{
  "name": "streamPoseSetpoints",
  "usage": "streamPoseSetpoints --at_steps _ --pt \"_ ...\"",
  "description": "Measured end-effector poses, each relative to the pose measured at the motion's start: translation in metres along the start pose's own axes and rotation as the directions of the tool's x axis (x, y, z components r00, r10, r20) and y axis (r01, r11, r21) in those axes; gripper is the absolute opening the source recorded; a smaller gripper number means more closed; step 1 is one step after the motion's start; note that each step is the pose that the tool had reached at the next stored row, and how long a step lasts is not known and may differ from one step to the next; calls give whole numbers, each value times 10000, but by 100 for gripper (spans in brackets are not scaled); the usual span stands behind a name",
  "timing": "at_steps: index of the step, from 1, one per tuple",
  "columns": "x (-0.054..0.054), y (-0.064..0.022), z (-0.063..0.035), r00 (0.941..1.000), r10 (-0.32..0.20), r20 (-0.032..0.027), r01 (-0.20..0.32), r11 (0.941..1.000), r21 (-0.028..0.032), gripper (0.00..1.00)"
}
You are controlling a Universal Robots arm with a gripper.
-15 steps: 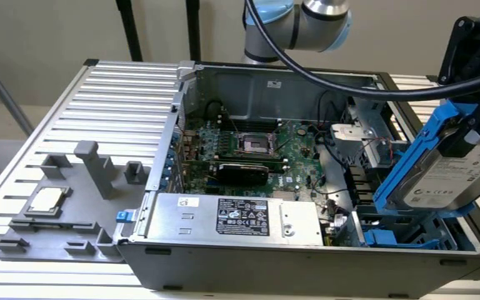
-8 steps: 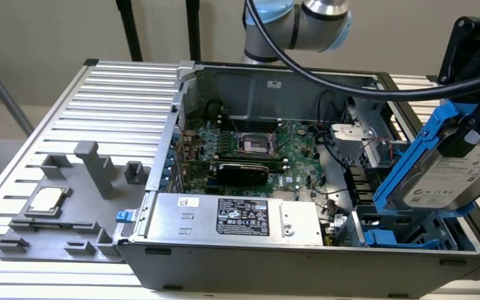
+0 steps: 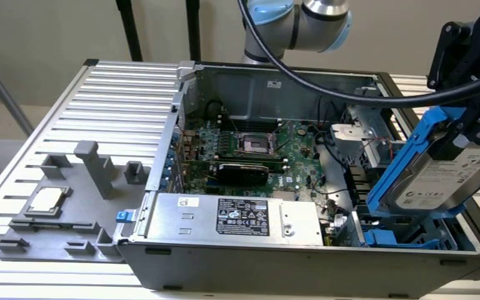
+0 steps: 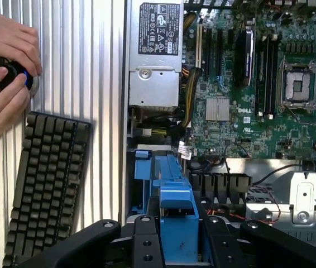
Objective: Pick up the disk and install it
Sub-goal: 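Insert the disk into the insertion slot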
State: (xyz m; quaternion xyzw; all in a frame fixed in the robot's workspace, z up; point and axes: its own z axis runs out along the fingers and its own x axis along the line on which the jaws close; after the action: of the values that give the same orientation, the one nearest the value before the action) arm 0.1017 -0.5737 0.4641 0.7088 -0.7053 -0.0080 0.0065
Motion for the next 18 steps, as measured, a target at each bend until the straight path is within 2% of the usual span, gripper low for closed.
streamPoseSetpoints --at_steps 6,10,18 --pt "-1 11 92 9999 -173 -5 173 9998 -17 33" --pt "0 9 144 9998 -173 -1 173 9998 -75 33" --pt "20 -43 173 9999 -171 2 171 9997 -182 33"
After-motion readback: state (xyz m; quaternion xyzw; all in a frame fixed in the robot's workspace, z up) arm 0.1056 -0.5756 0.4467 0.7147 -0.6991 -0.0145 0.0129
